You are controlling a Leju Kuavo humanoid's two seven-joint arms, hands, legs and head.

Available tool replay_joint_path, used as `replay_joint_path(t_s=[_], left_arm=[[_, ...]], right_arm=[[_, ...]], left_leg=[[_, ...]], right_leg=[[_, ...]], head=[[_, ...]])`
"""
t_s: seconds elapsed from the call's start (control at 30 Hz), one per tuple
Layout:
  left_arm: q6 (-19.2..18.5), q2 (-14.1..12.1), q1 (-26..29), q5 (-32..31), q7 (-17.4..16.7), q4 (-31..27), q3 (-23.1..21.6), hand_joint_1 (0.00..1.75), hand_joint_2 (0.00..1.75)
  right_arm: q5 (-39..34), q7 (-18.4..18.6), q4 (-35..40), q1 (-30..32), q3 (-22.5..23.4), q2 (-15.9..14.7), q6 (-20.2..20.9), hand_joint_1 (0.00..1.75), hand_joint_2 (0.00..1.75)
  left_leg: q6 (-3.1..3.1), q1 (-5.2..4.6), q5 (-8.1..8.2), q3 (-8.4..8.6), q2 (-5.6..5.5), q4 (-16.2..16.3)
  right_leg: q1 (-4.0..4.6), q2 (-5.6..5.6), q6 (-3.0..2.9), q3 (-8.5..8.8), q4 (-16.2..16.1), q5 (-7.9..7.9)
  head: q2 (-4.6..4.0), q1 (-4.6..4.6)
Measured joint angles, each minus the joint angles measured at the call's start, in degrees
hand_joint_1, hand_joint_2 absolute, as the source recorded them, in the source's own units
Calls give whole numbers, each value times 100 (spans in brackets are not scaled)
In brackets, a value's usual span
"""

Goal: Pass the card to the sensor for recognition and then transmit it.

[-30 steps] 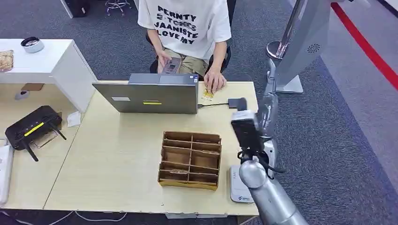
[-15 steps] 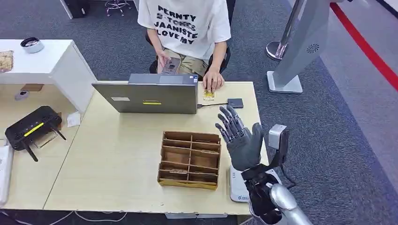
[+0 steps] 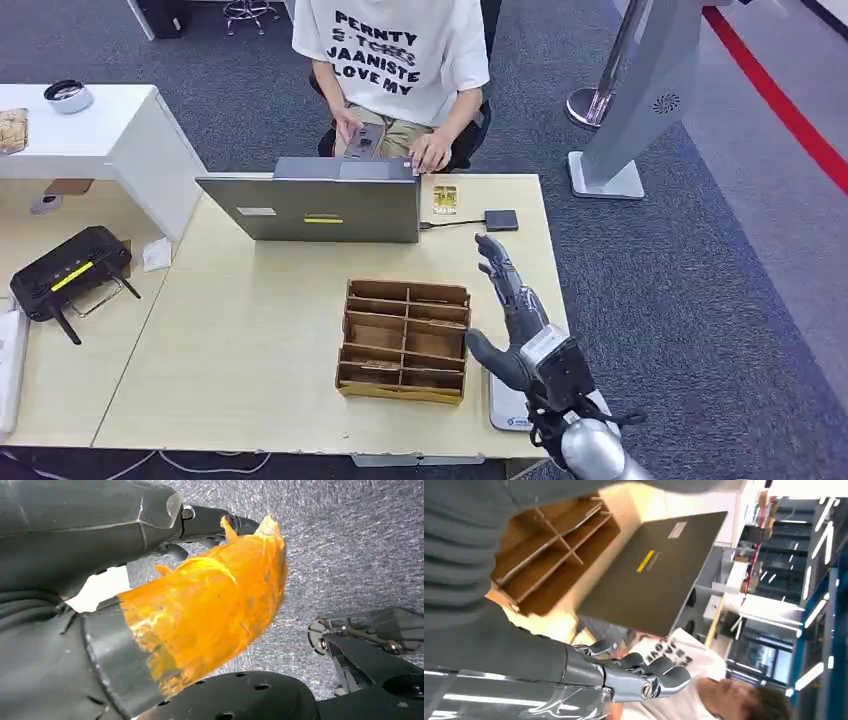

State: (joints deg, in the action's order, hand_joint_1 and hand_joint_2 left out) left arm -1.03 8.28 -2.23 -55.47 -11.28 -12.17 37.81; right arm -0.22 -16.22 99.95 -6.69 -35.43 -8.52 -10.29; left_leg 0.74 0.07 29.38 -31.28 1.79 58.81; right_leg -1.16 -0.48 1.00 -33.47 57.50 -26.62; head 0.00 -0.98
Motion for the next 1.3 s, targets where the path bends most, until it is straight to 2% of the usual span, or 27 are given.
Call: replay_joint_path(t_s=[0.13, 0.23, 0.27, 0.3, 0.53, 0.6, 0.7, 0.73, 0.77, 0.8, 0.83, 0.87, 1.03, 1.13, 1.17, 1.2, 1.23, 1.27, 1.3], left_arm=[[0, 17, 1, 2, 0, 0, 57, 0, 0], [-4, 22, 0, 2, 0, 0, 83, 0, 0], [-9, 22, 1, -2, 0, 0, 83, 0, 0], [-11, 26, 0, -9, 0, 0, 83, 0, 0], [-53, 42, 0, -61, 7, 0, 85, 0, 0], [-57, 44, 0, -85, 7, 0, 87, 0, 0], [-63, 44, -2, -127, 6, 0, 92, 0, 0], [-66, 44, -1, -127, 4, 0, 96, 0, 0], [-68, 44, -1, -129, 4, 0, 98, 0, 0], [-68, 44, -1, -129, 4, 0, 101, 0, 0], [-68, 44, -1, -131, 4, 0, 105, 0, 0], [-70, 44, -1, -142, -2, 0, 111, 0, 0], [-74, 44, -3, -164, -4, 0, 133, 0, 0], [-90, 44, -4, -179, -4, 0, 135, 0, 0], [-94, 44, -4, -181, -7, 0, 135, 0, 0], [-103, 44, -6, -188, -7, 0, 138, 0, 0], [-107, 44, -8, -197, -11, 0, 138, 0, 0], [-109, 44, -9, -205, -13, 0, 138, 0, 0], [-114, 44, -8, -216, -17, 0, 138, 0, 0]], right_arm=[[318, 4, 37, 7, -96, 0, -169, 0, 175], [1300, 18, 53, 6, -182, 0, -586, 0, 175], [1685, 70, 53, 6, -225, 0, -733, 108, 175], [2048, 131, 53, 6, -269, 2, -864, 175, 175], [3879, 645, 7, -10, -549, 2, -1583, 175, 175], [4592, 861, -44, -20, -588, 2, -1850, 175, 175], [5219, 1114, -124, -41, -658, 2, -2048, 175, 175], [5352, 1172, -160, -50, -680, 2, -2070, 140, 175], [5434, 1215, -190, -59, -697, 2, -2076, 94, 175], [5482, 1253, -216, -67, -710, 2, -2079, 68, 175], [5528, 1277, -243, -76, -717, 2, -2079, 14, 175], [5605, 1338, -280, -96, -737, 2, -2076, 2, 175], [5946, 1541, -481, -192, -831, 26, -2068, 9, 175], [6092, 1628, -612, -239, -863, 63, -2068, 44, 175], [6133, 1659, -662, -260, -881, 79, -2068, 61, 175], [6158, 1679, -717, -289, -901, 98, -2065, 65, 175], [6175, 1692, -763, -308, -914, 114, -2061, 80, 175], [6192, 1722, -806, -327, -929, 133, -2061, 110, 175], [6208, 1744, -850, -346, -938, 153, -2059, 110, 175]], left_leg=[[0, 1, 0, -1, -1, 0], [0, 1, 0, -1, -1, 0], [0, 1, 0, -1, -1, 0], [0, 1, 0, -1, -1, 0], [0, 1, 0, -2, -1, 0], [0, 1, 0, -2, -1, 0], [0, 0, 0, -2, -1, 0], [0, 1, 0, -2, -1, 0], [0, 1, 0, -2, -1, 0], [0, 1, 0, -2, -1, 0], [0, 1, 0, -2, -1, 0], [0, 1, 0, -2, -1, 0], [0, 1, 0, -2, -1, 0], [0, 1, 0, -2, -1, 0], [0, 1, 0, -2, -1, 0], [0, 1, 0, -2, -1, 0], [0, 1, 0, -1, -1, 0], [0, 1, 0, -2, -1, 0], [0, 1, 0, -2, -1, 0]], right_leg=[[1, -1, 0, -1, 0, -1], [1, -1, 0, 0, 0, -1], [1, -1, 0, 0, 0, -1], [0, -1, 0, 0, 0, -1], [0, -1, 0, 0, 0, 0], [0, -1, 0, 0, 0, 0], [0, -1, 0, 0, 0, 0], [0, -1, 0, 0, 0, 0], [0, -1, 0, 0, 0, 0], [0, -1, 0, 0, 0, 0], [0, -1, 0, 0, 0, 0], [0, -1, 0, 0, 0, 0], [0, -1, 0, 1, 0, 0], [0, -1, 0, 1, 0, 0], [0, -1, 0, 1, 0, 0], [0, -1, 0, 0, 0, 0], [0, -1, 0, 1, 0, 0], [0, -1, 0, 1, 0, 0], [0, -1, 0, 0, 0, 0]], head=[[0, 0], [0, 0], [0, 0], [0, 0], [0, 0], [0, 0], [0, 0], [0, 0], [0, 0], [0, 0], [0, 0], [0, 0], [0, 0], [0, 0], [0, 0], [0, 0], [0, 2], [0, 0], [0, 0]])
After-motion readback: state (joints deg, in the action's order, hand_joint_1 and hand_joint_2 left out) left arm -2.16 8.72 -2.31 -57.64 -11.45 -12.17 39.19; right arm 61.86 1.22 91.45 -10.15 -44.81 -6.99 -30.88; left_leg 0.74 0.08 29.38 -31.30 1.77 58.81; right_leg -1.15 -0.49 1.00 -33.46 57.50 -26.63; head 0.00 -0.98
